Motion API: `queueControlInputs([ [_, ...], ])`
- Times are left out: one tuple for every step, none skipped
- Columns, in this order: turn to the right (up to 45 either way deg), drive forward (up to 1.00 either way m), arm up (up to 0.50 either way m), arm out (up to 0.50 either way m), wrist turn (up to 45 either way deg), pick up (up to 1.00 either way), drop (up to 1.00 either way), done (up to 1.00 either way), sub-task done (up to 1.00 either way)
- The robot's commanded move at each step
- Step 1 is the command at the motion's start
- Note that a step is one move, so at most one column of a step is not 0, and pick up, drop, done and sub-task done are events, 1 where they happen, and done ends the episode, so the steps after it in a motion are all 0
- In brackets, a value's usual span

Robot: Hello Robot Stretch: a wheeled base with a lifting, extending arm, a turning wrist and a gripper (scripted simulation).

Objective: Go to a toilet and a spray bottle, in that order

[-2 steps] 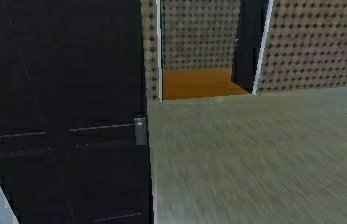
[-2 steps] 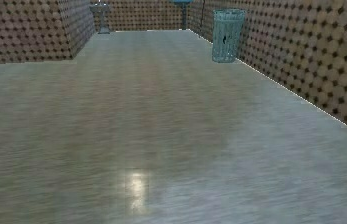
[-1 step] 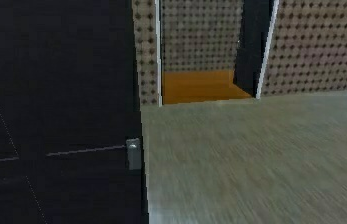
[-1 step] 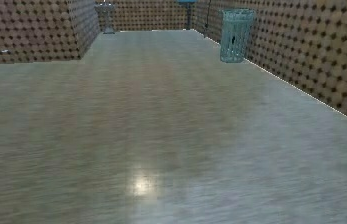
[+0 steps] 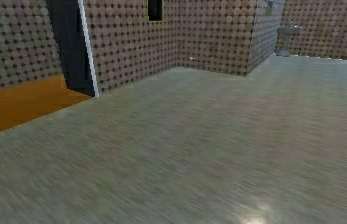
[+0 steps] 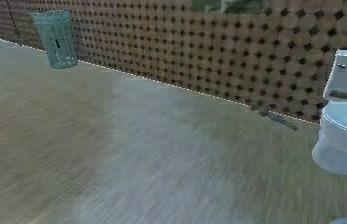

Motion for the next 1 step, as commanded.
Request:
queueControlInputs([
  [36.0,0.00,0.00,0.00,0.0,0.00,0.00,0.00,0.00],
])
